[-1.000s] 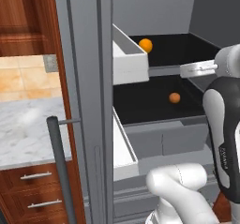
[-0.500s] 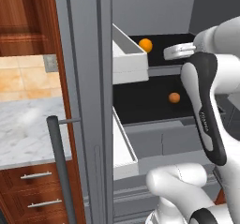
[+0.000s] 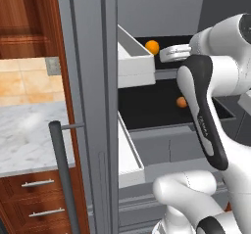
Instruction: Retrieve the orange and tangerine from the fridge and place them into the bowl on the dining table.
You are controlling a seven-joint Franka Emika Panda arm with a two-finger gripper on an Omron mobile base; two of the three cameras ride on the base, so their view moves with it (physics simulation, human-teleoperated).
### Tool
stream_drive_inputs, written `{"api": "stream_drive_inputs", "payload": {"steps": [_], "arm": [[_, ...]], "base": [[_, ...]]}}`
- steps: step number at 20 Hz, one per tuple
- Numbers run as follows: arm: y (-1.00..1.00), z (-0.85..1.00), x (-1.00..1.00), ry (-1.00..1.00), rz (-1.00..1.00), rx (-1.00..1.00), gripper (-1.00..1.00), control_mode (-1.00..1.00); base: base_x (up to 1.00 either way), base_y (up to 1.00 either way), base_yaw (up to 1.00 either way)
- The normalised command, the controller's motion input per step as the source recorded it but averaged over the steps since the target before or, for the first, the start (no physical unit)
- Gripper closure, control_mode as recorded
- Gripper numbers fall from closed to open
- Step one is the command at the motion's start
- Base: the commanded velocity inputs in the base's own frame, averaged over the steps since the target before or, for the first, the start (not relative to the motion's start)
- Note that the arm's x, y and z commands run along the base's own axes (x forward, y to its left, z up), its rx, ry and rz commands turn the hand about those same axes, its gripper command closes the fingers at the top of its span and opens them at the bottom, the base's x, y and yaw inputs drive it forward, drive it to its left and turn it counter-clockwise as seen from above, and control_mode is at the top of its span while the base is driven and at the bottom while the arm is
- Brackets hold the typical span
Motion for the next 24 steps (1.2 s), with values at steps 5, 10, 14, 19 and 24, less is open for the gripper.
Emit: {"api": "stream_drive_inputs", "payload": {"steps": [5, 10, 14, 19, 24], "arm": [[-0.07, -0.03, 0.10, 0.00, 0.00, 0.04, -1.00, -1.00], [0.00, 0.00, 0.32, 0.02, 0.00, 0.00, -1.00, -1.00], [0.00, 0.00, 0.55, 0.04, 0.00, 0.00, -1.00, -1.00], [0.00, -0.05, 0.61, 0.03, 0.00, 0.00, -1.00, -1.00], [0.00, -0.13, 0.56, 0.00, 0.00, 0.00, -1.00, -1.00]], "base": [[0.00, 0.00, 0.00], [0.00, 0.00, 0.00], [0.00, 0.00, 0.00], [0.00, 0.00, 0.00], [0.00, 0.00, 0.00]]}}
